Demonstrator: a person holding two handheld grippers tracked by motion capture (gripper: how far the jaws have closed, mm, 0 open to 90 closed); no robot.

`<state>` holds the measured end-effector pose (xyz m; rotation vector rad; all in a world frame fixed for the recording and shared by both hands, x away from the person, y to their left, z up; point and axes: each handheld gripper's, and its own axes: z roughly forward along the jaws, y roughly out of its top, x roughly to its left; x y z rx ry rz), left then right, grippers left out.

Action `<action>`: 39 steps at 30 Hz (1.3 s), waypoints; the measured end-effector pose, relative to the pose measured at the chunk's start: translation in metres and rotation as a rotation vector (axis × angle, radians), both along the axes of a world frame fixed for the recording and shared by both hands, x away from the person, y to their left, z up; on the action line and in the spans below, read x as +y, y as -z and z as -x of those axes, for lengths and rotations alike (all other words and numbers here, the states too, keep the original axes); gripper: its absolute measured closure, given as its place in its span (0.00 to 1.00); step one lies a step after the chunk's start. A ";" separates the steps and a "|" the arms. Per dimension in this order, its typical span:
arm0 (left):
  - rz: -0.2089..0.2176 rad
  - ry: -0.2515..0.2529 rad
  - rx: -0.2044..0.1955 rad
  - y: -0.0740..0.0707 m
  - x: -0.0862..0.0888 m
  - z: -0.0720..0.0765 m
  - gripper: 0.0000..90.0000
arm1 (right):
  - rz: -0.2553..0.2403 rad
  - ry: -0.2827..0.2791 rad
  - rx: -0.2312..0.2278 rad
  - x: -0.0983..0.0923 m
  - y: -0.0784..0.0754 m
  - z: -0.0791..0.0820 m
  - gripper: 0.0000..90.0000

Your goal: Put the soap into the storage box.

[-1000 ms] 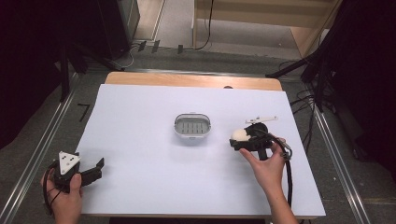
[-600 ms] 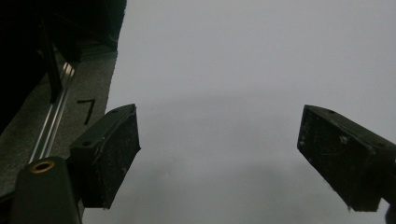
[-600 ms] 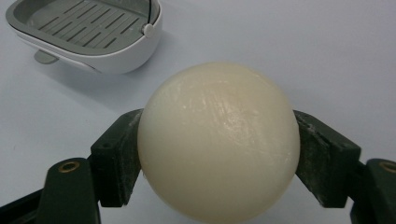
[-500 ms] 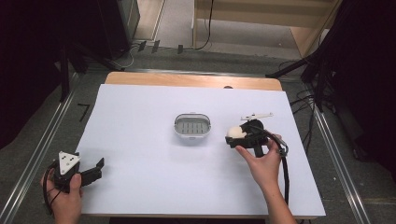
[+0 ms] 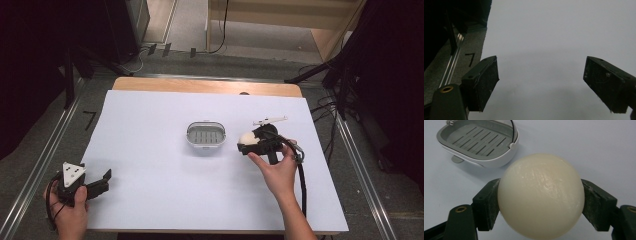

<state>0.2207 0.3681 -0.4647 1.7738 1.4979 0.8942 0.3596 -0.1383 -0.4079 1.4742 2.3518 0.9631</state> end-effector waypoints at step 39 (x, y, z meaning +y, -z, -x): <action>0.001 0.003 0.001 0.000 0.000 0.000 0.15 | -0.012 -0.036 -0.013 0.028 -0.015 -0.009 0.28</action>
